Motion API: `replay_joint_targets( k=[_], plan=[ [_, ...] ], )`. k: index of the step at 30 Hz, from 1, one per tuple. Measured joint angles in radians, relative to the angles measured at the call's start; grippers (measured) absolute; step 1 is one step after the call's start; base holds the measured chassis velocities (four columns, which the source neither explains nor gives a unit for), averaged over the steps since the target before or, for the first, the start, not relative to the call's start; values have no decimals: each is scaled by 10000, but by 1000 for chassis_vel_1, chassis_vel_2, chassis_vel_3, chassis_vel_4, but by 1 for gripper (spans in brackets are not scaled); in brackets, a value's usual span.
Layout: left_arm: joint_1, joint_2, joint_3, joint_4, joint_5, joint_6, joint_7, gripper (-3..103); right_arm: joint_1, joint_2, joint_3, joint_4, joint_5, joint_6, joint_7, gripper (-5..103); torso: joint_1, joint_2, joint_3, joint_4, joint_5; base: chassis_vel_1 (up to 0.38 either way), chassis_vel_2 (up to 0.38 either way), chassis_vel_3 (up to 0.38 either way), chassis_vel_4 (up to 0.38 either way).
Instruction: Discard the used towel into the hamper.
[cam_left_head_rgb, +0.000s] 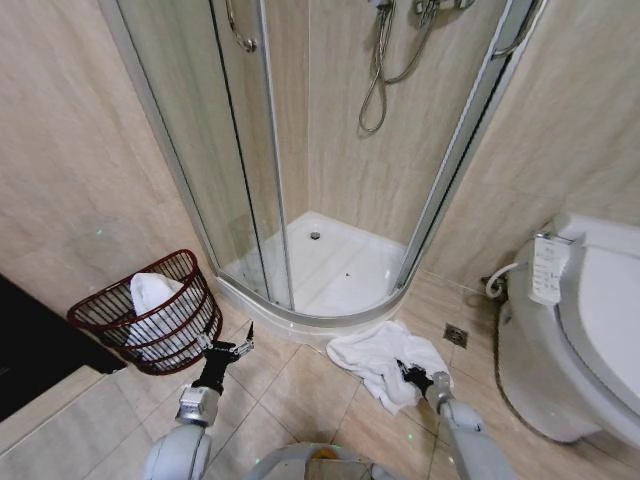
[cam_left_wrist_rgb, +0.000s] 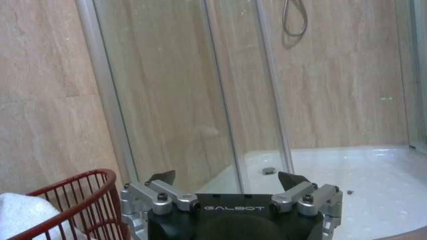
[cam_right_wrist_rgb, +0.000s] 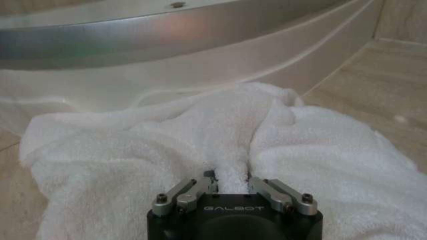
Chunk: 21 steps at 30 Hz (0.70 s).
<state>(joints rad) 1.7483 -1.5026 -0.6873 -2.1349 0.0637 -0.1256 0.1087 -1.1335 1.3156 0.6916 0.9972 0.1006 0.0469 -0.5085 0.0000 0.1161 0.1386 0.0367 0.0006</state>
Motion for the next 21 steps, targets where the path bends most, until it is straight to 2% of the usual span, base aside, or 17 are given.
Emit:
replay_joint_targets(
  k=[3,4,7,8,11,12,15,16,21],
  plan=[
    [-11,-48,109,0,-15,-84,-11,100,-970,-24,-97,2001,1071,12,916,14,0,-2,1,1,4,0,0,0,0],
    [-11,-48,109,0,-15,-84,-11,100,-970,-24,-97,2001,1071,12,916,14,0,-2,1,1,4,0,0,0,0],
    [-41,-126,270,41,-2,-160,-12,100,-2098,-24,-11,4161,1736,10,1703,14,0,-2,0,0,3,0,0,0,0],
    [-41,-126,270,41,-2,-160,-12,100,-2098,-24,-11,4161,1736,10,1703,14,0,-2,0,0,3,0,0,0,0],
    [-55,-198,512,93,66,-233,-13,100,-3241,35,192,6442,1990,143,2508,14,0,-1,-2,-1,-7,0,0,0,0],
    [-55,-198,512,93,66,-233,-13,100,-3241,35,192,6442,1990,143,2508,14,0,-1,-2,-1,-7,0,0,0,0],
    [-66,-225,694,104,100,-270,-13,100,-4195,100,372,8334,2031,284,3130,14,0,-1,-2,0,-4,0,0,0,0],
    [-66,-225,694,104,100,-270,-13,100,-4195,100,372,8334,2031,284,3130,14,0,-1,-2,0,-4,0,0,0,0],
    [-73,-269,893,103,99,-411,-22,100,-5440,305,717,10945,1914,407,4096,14,0,0,-2,-2,-8,0,0,0,0]
  ],
)
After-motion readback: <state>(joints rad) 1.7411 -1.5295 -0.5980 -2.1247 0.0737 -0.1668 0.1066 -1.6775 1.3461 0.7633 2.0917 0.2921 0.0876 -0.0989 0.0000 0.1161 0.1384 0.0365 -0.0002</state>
